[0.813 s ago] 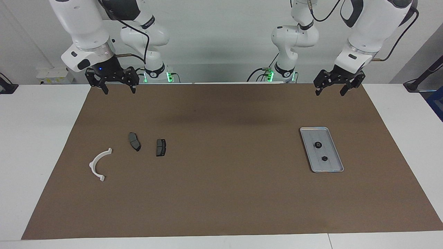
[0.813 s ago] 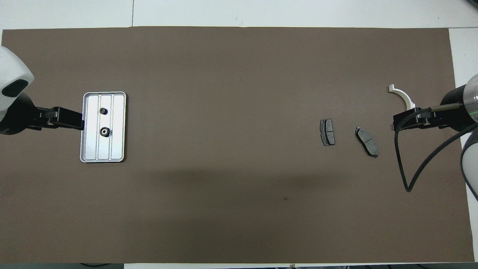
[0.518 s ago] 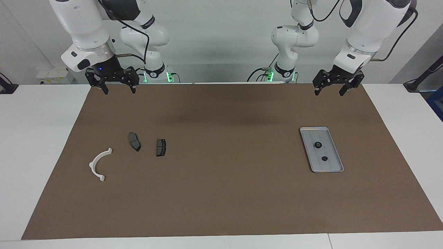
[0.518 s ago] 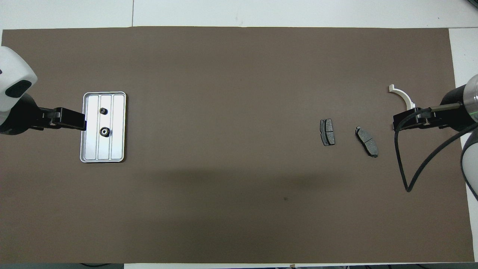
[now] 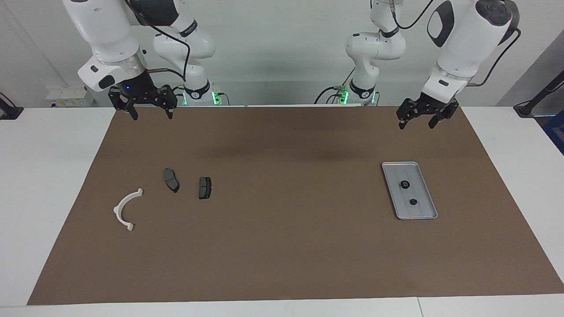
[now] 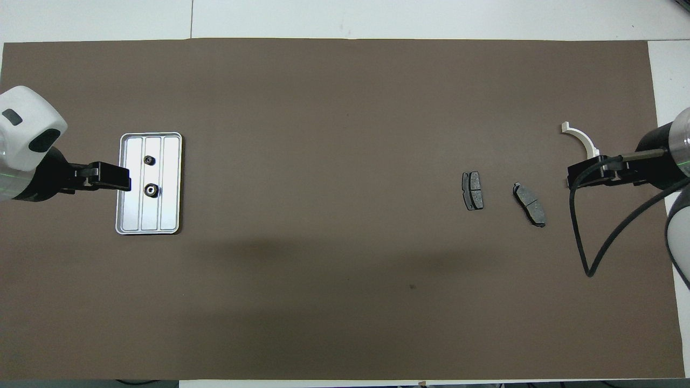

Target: Place bearing gear from tray to pile

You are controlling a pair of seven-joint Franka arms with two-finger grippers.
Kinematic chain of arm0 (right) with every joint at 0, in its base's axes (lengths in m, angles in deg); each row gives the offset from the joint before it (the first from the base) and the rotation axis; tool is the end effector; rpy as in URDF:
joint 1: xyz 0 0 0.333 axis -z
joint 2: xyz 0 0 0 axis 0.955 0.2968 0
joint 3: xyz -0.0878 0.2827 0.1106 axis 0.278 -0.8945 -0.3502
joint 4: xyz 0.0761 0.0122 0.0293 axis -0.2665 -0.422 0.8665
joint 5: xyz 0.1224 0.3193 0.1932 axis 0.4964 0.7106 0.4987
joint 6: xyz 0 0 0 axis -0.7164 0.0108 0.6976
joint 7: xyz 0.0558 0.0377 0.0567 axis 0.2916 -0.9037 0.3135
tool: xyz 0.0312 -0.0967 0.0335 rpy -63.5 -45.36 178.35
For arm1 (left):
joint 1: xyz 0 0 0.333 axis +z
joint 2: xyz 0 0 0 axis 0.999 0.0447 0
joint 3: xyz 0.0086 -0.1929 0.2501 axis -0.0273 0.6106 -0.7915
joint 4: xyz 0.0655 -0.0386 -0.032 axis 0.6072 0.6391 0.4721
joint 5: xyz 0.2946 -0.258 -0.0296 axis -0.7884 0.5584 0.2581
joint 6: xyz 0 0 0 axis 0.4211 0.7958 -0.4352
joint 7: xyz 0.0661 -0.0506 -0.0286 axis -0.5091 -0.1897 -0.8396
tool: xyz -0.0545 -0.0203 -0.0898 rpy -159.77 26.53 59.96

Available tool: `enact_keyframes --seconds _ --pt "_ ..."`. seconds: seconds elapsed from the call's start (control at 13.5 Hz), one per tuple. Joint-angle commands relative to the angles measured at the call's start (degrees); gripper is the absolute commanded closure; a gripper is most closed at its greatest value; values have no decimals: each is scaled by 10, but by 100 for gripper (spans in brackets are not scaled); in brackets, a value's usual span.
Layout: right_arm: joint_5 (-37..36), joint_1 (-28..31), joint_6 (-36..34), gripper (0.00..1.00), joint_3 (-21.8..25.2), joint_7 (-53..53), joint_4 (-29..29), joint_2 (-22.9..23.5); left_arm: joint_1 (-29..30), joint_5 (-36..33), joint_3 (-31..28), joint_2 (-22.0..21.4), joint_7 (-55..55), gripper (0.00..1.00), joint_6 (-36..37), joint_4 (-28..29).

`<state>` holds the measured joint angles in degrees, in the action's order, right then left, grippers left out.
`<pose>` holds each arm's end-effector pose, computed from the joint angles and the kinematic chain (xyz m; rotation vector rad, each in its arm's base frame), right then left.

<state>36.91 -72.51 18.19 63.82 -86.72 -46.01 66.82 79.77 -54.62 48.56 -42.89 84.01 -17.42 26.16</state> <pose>0.5346 0.0333 0.6165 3.1203 0.0435 -0.0761 0.5333 -0.0543 0.5518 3.1128 -0.0391 0.0250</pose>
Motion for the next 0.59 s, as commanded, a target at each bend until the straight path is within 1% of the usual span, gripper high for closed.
enact_keyframes --seconds 0.0,0.07,0.22,0.3,0.52 --pt "16 2 11 0 1 6 -8 -9 12 3 1 25 16 4 -139 101" --pt "16 2 11 0 1 6 -7 -9 13 2 1 46 16 4 -176 115" --pt "16 2 12 0 1 6 -7 -9 30 2 1 72 30 4 -235 141" --pt "16 2 12 0 1 6 -7 -9 35 2 1 84 38 4 -251 148" --pt "16 4 12 0 3 8 -2 -14 48 2 1 110 63 5 -265 151"
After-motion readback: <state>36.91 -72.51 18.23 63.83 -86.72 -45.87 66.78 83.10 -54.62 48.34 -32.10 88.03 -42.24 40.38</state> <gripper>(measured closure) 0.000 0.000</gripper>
